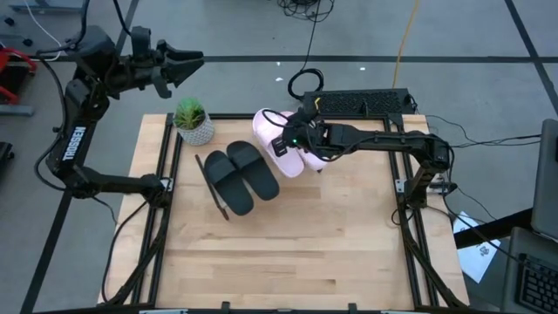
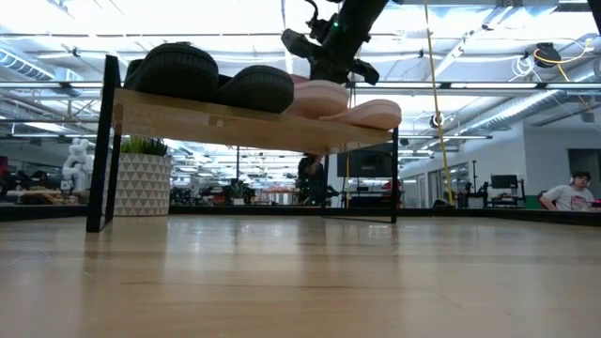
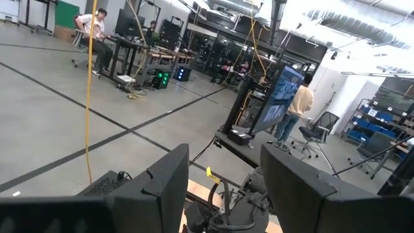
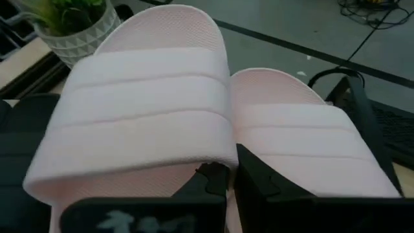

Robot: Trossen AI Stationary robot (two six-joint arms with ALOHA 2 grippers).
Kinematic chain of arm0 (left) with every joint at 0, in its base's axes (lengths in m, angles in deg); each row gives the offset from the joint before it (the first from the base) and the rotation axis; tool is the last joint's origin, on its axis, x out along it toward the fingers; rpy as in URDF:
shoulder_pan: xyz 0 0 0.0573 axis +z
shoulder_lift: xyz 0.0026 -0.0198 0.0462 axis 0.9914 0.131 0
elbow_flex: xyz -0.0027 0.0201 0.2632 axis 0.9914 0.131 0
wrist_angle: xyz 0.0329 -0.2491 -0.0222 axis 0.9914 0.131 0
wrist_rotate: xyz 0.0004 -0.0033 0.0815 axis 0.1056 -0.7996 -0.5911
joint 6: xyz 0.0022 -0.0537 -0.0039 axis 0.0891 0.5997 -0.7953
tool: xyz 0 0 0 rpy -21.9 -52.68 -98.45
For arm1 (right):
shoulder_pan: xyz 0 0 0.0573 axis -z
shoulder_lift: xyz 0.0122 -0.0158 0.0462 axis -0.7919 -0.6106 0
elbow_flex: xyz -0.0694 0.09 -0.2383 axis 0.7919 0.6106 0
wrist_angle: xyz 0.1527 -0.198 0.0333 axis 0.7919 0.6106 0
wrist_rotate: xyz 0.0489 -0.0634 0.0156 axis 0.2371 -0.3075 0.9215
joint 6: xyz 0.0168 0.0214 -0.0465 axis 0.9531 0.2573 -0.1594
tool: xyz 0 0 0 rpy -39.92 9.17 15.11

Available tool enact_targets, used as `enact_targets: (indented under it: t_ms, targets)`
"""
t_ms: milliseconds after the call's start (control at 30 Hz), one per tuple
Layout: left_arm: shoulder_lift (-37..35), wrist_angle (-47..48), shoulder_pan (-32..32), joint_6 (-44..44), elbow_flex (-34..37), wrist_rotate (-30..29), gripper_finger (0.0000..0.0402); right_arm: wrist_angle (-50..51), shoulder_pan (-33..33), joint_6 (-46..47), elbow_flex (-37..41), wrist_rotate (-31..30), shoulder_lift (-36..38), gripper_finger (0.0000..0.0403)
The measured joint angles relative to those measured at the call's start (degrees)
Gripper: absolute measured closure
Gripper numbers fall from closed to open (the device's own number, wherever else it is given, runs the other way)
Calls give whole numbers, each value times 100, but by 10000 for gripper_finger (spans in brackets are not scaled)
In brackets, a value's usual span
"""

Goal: Pick and place slides into the shelf
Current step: Put the pink slide on the shelf

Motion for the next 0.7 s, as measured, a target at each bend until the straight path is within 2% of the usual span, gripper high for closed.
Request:
enact_targets:
  t_ms: [233, 600, 700]
  targets:
    - [-1, -1, 0, -9, 0, 2, 211, -201, -5, -19, 2, 303, -9, 403]
    - [-1, -2, 0, -24, 0, 3, 211, 388, 6, 160, -2, 253, -5, 403]
    - [-1, -3, 0, -24, 0, 2, 211, 268, 6, 160, -2, 291, -60, 403]
